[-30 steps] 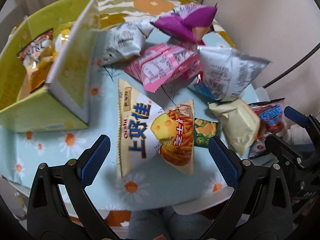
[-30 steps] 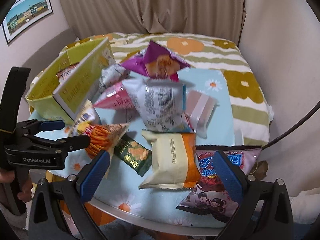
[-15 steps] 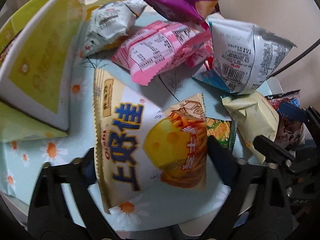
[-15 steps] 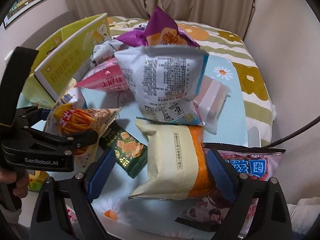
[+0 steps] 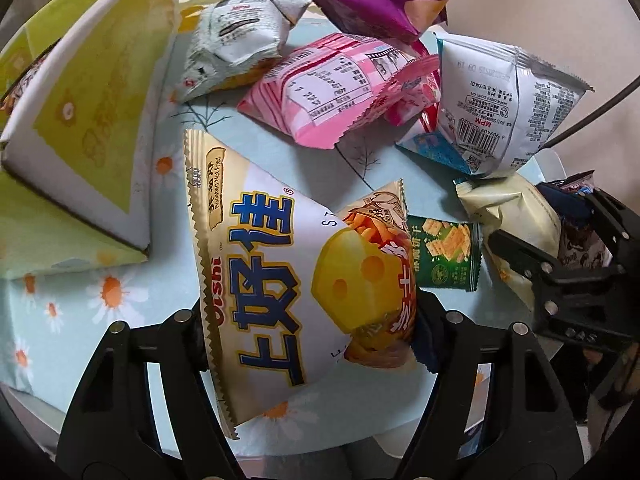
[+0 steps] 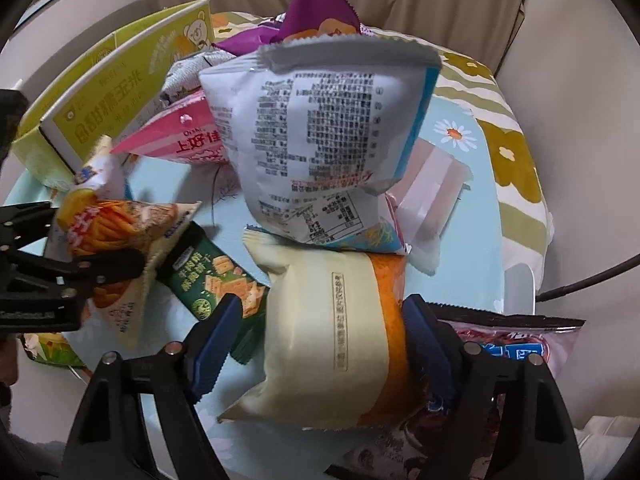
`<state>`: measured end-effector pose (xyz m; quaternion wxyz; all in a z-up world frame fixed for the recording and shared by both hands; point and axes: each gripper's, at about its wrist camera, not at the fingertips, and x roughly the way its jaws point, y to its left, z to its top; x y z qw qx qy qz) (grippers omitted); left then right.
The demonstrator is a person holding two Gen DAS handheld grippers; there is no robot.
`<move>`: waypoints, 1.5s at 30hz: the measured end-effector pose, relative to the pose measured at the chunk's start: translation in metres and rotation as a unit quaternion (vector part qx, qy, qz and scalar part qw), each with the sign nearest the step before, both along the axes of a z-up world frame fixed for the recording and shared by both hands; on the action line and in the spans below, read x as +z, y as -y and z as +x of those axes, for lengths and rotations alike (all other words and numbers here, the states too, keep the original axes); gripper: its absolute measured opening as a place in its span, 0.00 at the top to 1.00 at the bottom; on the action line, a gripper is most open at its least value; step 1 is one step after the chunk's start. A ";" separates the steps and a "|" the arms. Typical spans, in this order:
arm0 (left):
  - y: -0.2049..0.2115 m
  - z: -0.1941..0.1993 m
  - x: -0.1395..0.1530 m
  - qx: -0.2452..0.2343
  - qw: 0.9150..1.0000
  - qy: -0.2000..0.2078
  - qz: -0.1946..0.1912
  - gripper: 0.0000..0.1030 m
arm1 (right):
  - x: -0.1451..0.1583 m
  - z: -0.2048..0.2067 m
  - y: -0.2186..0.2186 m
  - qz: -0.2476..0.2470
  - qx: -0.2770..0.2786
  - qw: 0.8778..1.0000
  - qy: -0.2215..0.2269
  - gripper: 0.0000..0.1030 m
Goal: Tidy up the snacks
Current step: 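Grasp the Oishi cheese chip bag with the left gripper while the right grasps the cream-orange bag, then carry both bags over the box and open both grippers to drop them in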
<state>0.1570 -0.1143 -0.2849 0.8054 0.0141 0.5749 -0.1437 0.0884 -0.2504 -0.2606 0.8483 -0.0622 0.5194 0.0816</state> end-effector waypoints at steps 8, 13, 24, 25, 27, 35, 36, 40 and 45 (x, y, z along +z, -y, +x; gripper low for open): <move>-0.004 -0.010 0.012 0.012 1.000 0.012 -0.001 0.33 | -0.015 0.005 -0.006 -0.038 0.020 0.999 0.003 0.36; -0.006 -0.019 0.023 0.022 1.000 0.022 -0.004 0.33 | -0.015 0.000 -0.007 -0.047 0.024 0.999 0.010 0.43; -0.017 -0.039 0.065 0.050 0.997 0.065 -0.006 0.33 | 0.021 -0.022 -0.018 0.002 0.033 0.999 0.029 0.45; -0.018 -0.041 0.068 0.052 0.996 0.070 -0.006 0.33 | 0.025 -0.025 -0.020 0.004 0.036 0.999 0.032 0.45; -0.020 -0.047 0.077 0.059 0.995 0.081 -0.006 0.33 | 0.035 -0.030 -0.024 0.013 0.041 0.998 0.039 0.45; -0.043 -0.070 0.129 0.091 0.987 0.130 -0.008 0.33 | 0.086 -0.047 -0.038 0.043 0.065 0.994 0.076 0.45; -0.047 -0.073 0.138 0.095 0.986 0.140 -0.006 0.33 | 0.093 -0.047 -0.043 0.047 0.068 0.993 0.080 0.45; -0.062 -0.080 0.163 0.112 0.980 0.166 0.000 0.33 | 0.123 -0.047 -0.058 0.061 0.089 0.989 0.104 0.45; -0.091 -0.078 0.185 0.134 0.974 0.182 0.001 0.33 | 0.150 -0.039 -0.079 0.068 0.108 0.984 0.125 0.45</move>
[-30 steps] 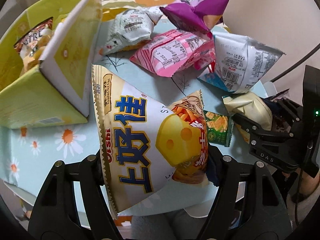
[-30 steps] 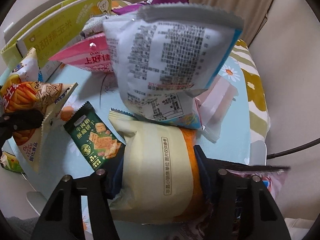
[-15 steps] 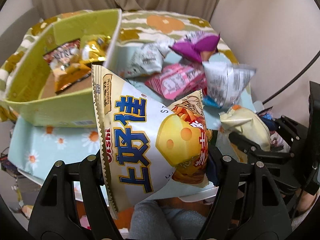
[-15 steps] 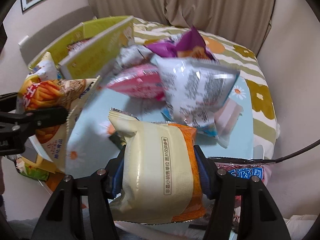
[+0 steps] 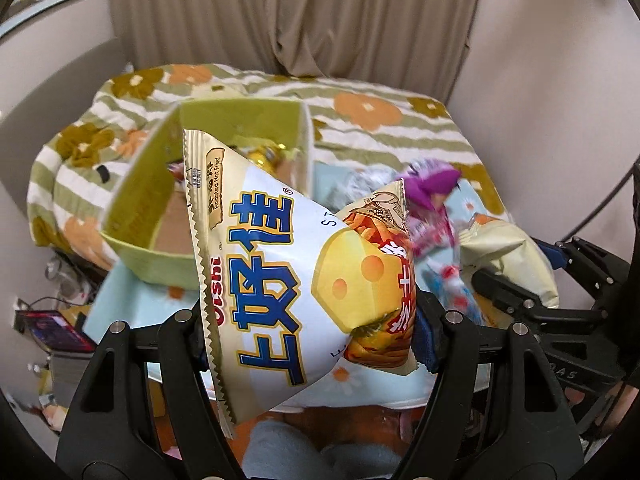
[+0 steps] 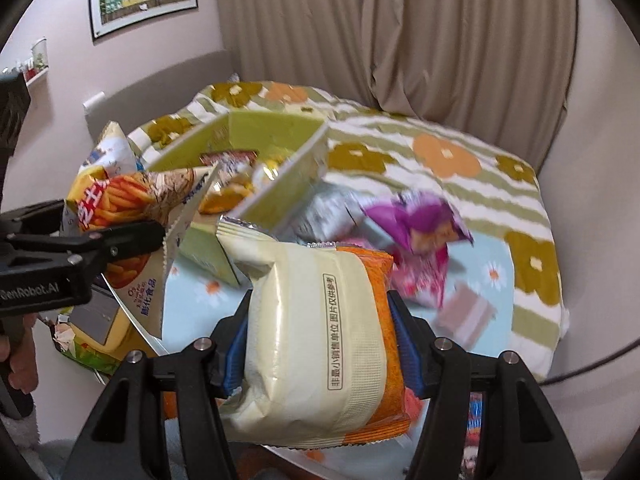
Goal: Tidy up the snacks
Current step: 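Carry both bags over the box and open both grippers to drop them in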
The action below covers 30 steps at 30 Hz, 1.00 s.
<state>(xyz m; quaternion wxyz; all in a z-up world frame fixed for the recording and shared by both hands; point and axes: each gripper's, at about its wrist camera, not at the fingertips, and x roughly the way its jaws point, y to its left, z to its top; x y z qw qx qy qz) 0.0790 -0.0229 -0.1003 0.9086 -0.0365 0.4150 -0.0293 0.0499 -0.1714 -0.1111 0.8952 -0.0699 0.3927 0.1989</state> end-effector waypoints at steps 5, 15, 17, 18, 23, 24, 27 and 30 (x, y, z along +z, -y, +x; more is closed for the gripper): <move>-0.036 0.014 0.012 0.010 1.000 0.009 0.002 0.33 | 0.023 0.016 -0.028 0.007 0.008 1.000 0.019 0.45; -0.124 0.089 0.006 0.016 1.000 -0.016 0.004 0.33 | 0.041 0.073 -0.107 0.029 -0.003 0.999 0.021 0.45; -0.137 0.107 -0.001 0.010 1.000 -0.026 0.005 0.33 | 0.040 0.086 -0.121 0.029 -0.008 0.999 0.016 0.45; -0.143 0.117 -0.006 0.005 0.999 -0.032 0.004 0.33 | 0.039 0.093 -0.129 0.029 -0.012 0.999 0.013 0.45; -0.162 0.159 -0.033 -0.030 0.997 -0.068 0.009 0.33 | 0.032 0.121 -0.157 0.025 -0.034 0.999 -0.006 0.45; -0.162 0.164 -0.038 -0.036 0.997 -0.074 0.011 0.32 | 0.029 0.126 -0.161 0.024 -0.041 0.999 -0.010 0.45; -0.164 0.180 -0.055 -0.059 0.993 -0.096 0.016 0.24 | 0.023 0.136 -0.170 0.020 -0.060 0.998 -0.023 0.45; -0.165 0.185 -0.065 -0.070 0.992 -0.101 0.018 0.02 | 0.017 0.142 -0.176 0.016 -0.077 0.996 -0.035 0.45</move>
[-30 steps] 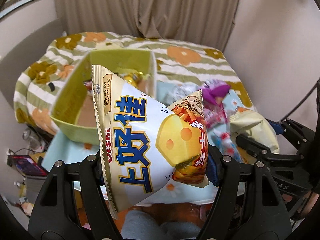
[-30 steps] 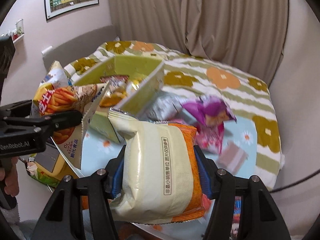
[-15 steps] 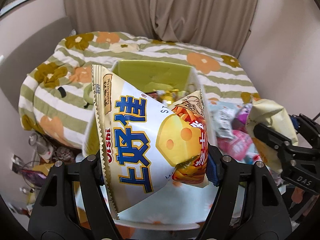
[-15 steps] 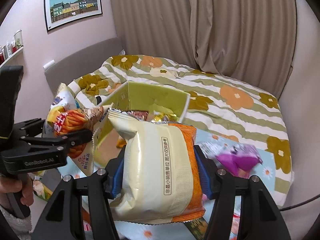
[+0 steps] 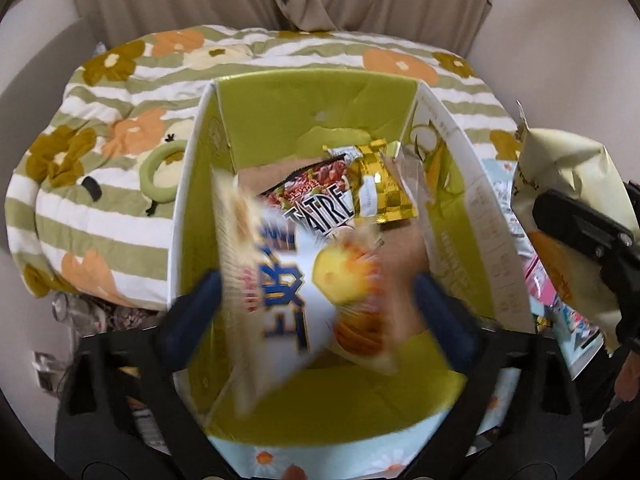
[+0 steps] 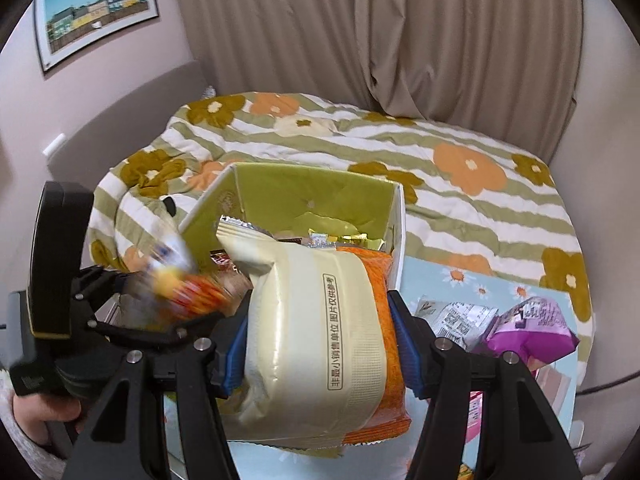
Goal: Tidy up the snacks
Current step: 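Carry both bags over the box and open both grippers to drop them in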
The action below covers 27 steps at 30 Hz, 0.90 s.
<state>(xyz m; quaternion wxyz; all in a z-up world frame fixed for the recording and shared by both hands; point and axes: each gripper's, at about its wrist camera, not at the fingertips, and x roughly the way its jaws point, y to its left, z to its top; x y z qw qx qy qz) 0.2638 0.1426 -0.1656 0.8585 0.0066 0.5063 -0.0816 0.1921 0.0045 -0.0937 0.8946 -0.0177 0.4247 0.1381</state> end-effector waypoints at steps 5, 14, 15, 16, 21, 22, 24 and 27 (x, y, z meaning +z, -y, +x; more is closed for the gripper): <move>-0.007 0.003 -0.011 -0.018 1.000 -0.013 0.005 0.02 | -0.011 0.010 -0.005 0.001 -0.017 1.000 -0.022 0.45; -0.029 -0.009 -0.002 -0.001 1.000 -0.012 -0.004 0.02 | -0.020 0.020 -0.016 0.008 -0.011 0.999 -0.045 0.45; -0.032 -0.011 -0.001 0.004 1.000 -0.012 -0.003 0.02 | -0.021 0.021 -0.018 0.009 -0.006 0.999 -0.046 0.45; -0.034 -0.013 0.000 0.007 1.000 -0.012 -0.003 0.02 | -0.023 0.022 -0.019 0.009 -0.001 0.999 -0.048 0.45; -0.041 -0.027 0.009 0.035 0.999 -0.006 0.005 0.02 | -0.037 0.029 -0.029 0.008 0.029 0.998 -0.062 0.44; -0.043 -0.030 0.011 0.040 0.999 -0.004 0.005 0.02 | -0.039 0.030 -0.030 0.009 0.035 0.997 -0.066 0.44; -0.045 -0.034 0.013 0.049 0.999 -0.001 0.006 0.02 | -0.044 0.031 -0.032 0.012 0.043 0.996 -0.071 0.44; -0.046 -0.038 0.016 0.063 0.998 0.003 0.008 0.02 | -0.052 0.033 -0.032 0.028 0.049 0.995 -0.083 0.42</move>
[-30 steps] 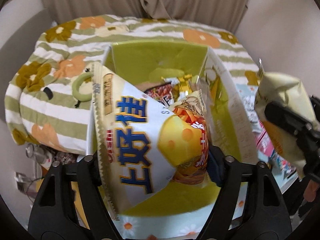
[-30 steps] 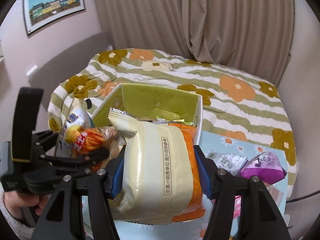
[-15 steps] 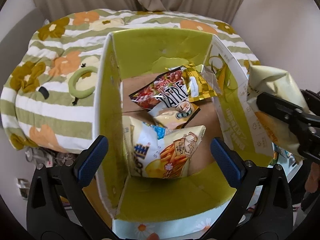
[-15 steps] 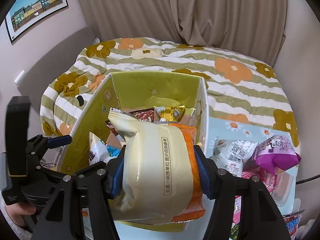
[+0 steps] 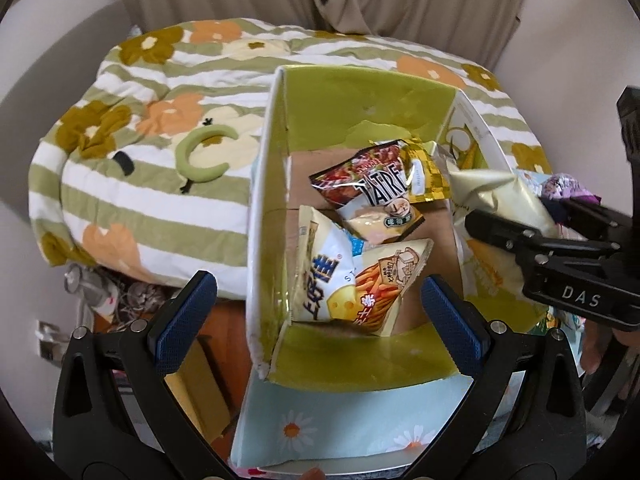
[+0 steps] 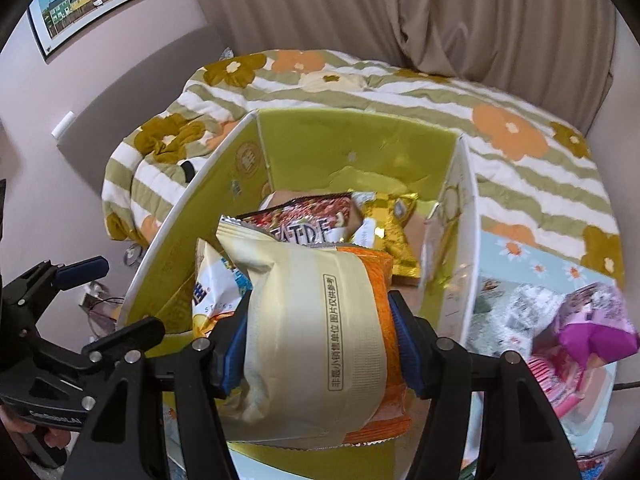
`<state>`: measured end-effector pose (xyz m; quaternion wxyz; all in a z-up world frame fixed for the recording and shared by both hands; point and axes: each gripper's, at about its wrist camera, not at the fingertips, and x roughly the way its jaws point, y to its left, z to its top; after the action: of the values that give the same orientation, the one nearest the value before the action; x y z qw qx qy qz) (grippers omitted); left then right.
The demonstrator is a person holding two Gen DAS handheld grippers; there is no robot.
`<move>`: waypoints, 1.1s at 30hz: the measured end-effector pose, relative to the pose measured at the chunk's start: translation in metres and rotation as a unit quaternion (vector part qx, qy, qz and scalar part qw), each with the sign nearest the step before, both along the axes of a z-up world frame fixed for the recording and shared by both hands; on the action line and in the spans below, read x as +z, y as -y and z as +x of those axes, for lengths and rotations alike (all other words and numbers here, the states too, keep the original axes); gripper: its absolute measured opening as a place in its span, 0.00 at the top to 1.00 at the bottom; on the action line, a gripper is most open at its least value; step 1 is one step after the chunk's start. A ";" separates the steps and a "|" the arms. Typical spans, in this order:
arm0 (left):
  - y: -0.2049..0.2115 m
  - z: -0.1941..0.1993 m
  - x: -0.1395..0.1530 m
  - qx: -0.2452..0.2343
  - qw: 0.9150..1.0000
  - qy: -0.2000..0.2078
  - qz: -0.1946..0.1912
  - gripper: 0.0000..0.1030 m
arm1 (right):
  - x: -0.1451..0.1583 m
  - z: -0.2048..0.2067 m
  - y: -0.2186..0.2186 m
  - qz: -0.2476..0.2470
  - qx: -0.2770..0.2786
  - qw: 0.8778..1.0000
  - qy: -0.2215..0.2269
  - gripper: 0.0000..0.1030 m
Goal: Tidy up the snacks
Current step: 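Carry both bags over the box and open both grippers to drop them in, then move both tools back over the remaining snacks on the table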
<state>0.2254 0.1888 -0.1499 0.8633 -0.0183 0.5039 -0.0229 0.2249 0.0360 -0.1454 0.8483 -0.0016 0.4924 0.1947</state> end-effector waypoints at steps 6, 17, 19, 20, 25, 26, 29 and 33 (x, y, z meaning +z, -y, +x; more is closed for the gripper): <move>0.000 -0.011 -0.001 0.017 1.000 0.004 0.000 0.02 | -0.002 -0.008 0.011 0.038 -0.007 0.999 0.007 0.06; 0.005 -0.022 0.008 0.012 1.000 0.019 -0.003 0.02 | 0.012 -0.029 0.027 0.034 -0.020 0.998 0.038 0.05; 0.008 -0.024 0.016 0.005 1.000 0.028 -0.001 0.02 | 0.022 -0.034 0.029 0.035 -0.022 0.998 0.047 0.05; 0.009 -0.024 0.020 0.002 0.999 0.032 -0.001 0.02 | 0.025 -0.035 0.031 0.034 -0.022 0.998 0.050 0.05; 0.021 -0.028 0.038 -0.028 0.998 0.054 -0.008 0.02 | 0.053 -0.052 0.039 0.025 -0.041 0.996 0.079 0.05; 0.024 -0.028 0.042 -0.036 0.998 0.057 -0.011 0.02 | 0.059 -0.058 0.042 0.025 -0.048 0.995 0.088 0.05; 0.039 -0.031 0.049 -0.064 0.996 0.065 -0.023 0.02 | 0.074 -0.075 0.055 0.022 -0.073 0.992 0.105 0.05; 0.061 -0.038 0.056 -0.100 0.991 0.079 -0.038 0.02 | 0.085 -0.094 0.074 0.016 -0.104 0.988 0.113 0.05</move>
<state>0.1873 0.1275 -0.0935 0.8924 0.0010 0.4321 -0.1298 0.1307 -0.0379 -0.0606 0.9140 0.0414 0.3877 0.1122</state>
